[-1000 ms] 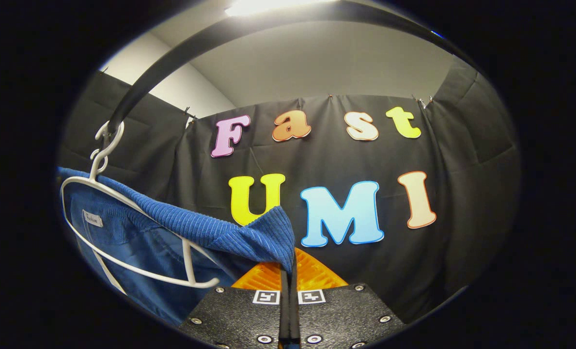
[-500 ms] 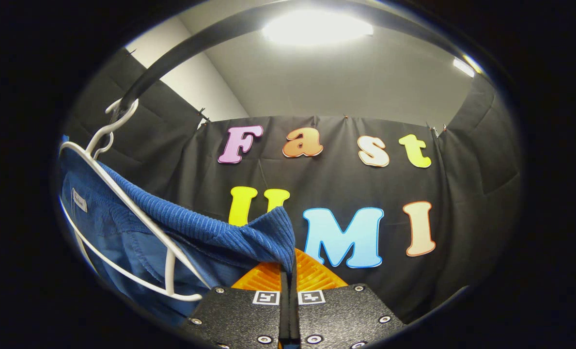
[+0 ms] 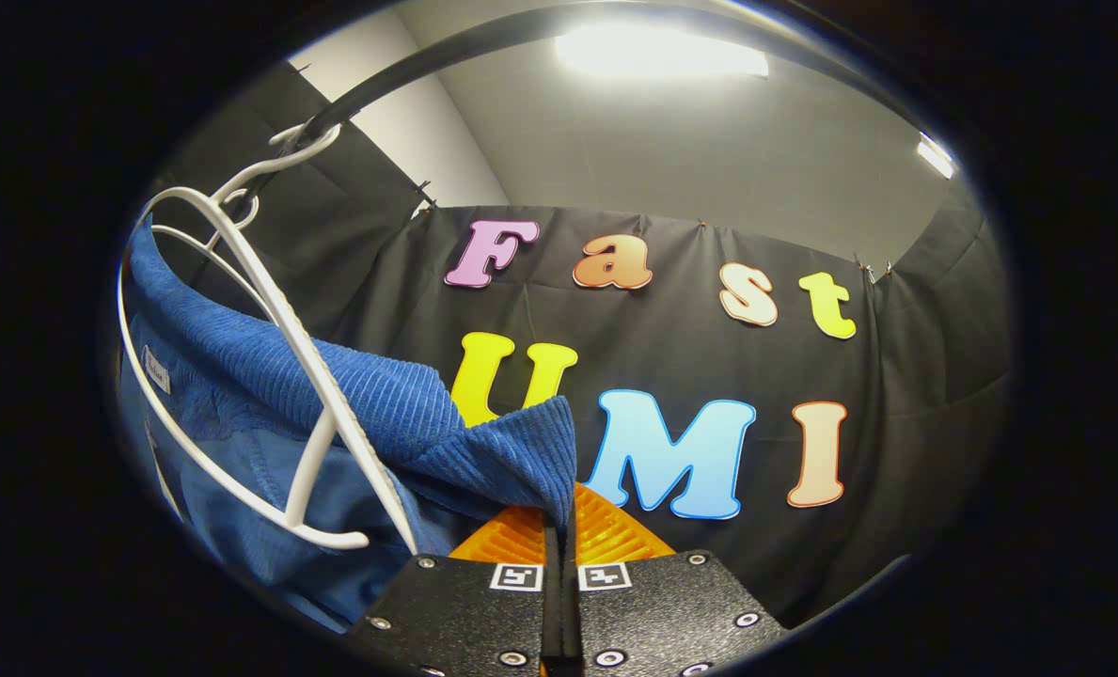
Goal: Grasp the clothes on the hanger with both hands and then place them into the laundry hamper below.
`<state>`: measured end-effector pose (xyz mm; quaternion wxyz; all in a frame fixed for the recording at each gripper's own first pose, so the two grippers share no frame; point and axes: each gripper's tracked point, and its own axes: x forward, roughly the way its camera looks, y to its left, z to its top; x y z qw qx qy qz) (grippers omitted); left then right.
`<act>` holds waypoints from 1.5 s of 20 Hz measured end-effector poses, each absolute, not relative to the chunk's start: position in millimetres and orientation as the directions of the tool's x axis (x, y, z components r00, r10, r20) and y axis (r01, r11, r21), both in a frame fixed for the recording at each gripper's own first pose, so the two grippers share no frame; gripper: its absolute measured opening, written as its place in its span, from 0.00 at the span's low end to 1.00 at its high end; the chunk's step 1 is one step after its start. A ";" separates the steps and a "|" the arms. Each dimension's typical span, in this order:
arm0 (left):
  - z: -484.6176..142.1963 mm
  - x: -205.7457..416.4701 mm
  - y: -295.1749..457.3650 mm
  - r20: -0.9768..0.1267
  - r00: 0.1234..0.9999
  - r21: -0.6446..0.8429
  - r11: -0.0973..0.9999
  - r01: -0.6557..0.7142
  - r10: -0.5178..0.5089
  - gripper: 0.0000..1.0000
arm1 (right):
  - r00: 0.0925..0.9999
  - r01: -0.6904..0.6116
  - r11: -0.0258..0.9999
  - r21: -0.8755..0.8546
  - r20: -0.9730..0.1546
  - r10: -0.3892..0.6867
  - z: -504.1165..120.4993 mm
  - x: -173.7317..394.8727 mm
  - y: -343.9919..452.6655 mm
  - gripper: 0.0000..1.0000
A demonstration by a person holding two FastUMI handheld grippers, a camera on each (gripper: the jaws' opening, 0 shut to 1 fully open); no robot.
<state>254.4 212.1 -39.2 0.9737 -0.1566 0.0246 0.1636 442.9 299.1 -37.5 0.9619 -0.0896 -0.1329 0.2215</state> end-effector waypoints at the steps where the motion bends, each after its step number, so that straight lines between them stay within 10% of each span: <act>1: -41.0 256.5 211.0 -0.099 0.945 -0.297 0.896 -0.328 0.313 0.01 | 0.866 -0.402 0.884 -0.238 0.214 0.451 -39.3 444.2 299.3 0.00; 30: -144.1 163.7 143.5 -0.322 0.892 -0.140 0.916 -0.377 0.318 0.01 | 0.859 -0.503 0.862 -0.071 -0.151 0.489 -161.9 345.3 237.9 0.00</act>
